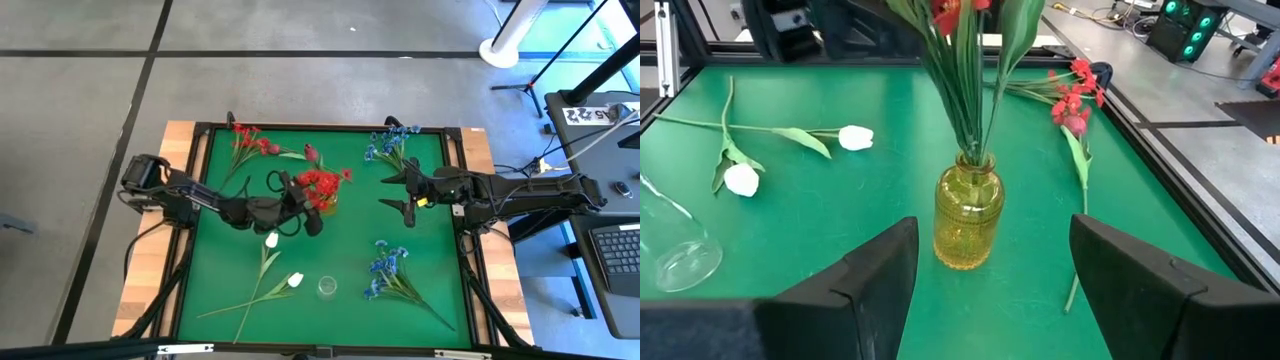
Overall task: Sort flowers into vase by color
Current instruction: Put the bottom orange flowers into the yellow vase, then put the top blue flowers into the transparent vase
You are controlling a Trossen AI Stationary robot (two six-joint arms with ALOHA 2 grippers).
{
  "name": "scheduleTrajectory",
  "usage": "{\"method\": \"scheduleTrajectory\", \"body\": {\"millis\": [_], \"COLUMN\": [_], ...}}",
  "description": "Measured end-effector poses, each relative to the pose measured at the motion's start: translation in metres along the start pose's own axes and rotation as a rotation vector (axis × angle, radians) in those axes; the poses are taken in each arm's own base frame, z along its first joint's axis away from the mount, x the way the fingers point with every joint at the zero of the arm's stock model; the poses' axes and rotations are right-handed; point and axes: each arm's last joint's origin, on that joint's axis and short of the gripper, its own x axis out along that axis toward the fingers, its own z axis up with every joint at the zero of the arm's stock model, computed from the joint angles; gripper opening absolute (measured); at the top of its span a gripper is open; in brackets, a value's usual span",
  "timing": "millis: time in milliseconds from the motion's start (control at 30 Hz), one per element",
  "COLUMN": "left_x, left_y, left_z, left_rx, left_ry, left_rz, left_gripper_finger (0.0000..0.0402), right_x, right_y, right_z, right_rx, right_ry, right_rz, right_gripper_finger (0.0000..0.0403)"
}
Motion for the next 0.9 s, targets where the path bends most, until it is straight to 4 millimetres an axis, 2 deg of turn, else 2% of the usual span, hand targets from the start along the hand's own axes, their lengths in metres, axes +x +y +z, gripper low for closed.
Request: {"method": "scheduleTrajectory", "body": {"millis": [133, 267, 467, 667, 900], "left_x": [-0.021, -0.047, -0.082, -0.104, -0.114], "left_y": [-0.002, -0.001, 0.011, 0.03, 0.043], "left_z": [0.01, 0.02, 0.032, 0.037, 0.039], "left_rx": [0.019, -0.022, -0.14, -0.137, -0.104], "left_ry": [0.045, 0.115, 0.22, 0.29, 0.338], "left_rz": [0.01, -0.061, -0.114, -0.083, -0.091], "left_gripper_finger": [0.0261, 0.0261, 0.0261, 0.0261, 0.0261], "right_x": [0.0, 0.0, 0.0, 0.009, 0.038], "right_y": [0.0, 0.0, -0.009, -0.04, -0.078], "right_z": [-0.003, -0.01, -0.029, -0.057, -0.083], "right_rx": [0.001, 0.081, 0.258, 0.455, 0.59], "right_ry": [0.033, 0.098, 0.262, 0.483, 0.641], "right_rz": [-0.003, -0.027, -0.317, -0.627, -0.659], "right_gripper_finger": [0.0259, 0.0259, 0.0259, 0.0259, 0.0259]}}
